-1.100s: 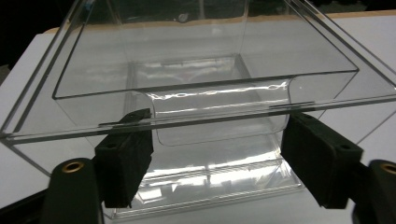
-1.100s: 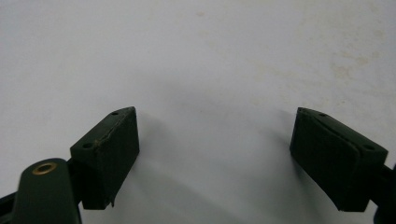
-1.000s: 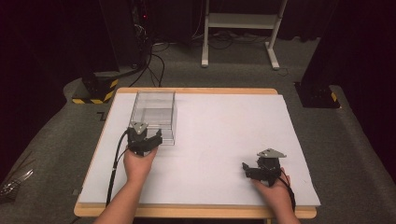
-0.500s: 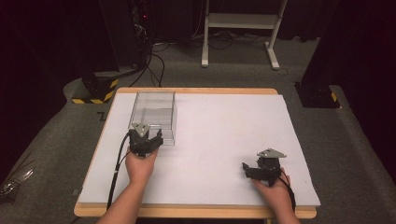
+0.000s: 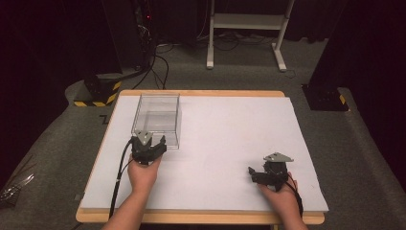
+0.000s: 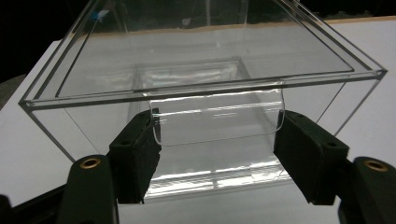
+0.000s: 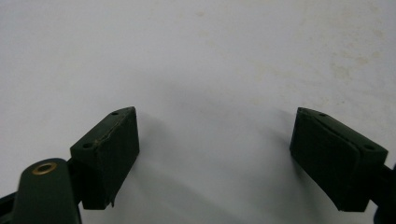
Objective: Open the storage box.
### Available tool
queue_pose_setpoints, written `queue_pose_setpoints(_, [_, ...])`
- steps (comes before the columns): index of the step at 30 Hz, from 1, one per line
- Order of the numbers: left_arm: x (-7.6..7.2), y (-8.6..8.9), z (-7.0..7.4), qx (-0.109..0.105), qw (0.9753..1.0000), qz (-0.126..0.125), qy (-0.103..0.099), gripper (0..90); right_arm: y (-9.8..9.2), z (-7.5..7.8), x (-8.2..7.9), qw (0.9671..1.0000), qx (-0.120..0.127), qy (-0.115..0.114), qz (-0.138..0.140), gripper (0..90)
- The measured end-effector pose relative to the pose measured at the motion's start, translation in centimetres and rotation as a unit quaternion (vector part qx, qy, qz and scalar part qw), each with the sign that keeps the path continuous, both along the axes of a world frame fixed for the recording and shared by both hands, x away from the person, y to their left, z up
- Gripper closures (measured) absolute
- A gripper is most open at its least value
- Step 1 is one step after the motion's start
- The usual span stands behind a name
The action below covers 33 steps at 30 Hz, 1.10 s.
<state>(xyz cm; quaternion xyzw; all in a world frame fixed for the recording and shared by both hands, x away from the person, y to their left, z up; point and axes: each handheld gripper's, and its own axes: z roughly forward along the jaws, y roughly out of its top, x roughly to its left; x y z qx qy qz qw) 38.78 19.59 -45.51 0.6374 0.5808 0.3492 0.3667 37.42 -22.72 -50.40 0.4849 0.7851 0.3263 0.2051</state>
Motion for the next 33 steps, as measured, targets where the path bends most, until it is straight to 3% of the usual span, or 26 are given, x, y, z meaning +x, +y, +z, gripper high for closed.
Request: queue_pose_setpoints(33, [-5.2, 0.0, -0.3, -0.010, 0.9998, -0.011, -0.010, 32.8, 0.0, 0.0, 0.0, 1.0000, -0.001, 0.000, 0.000, 15.4])
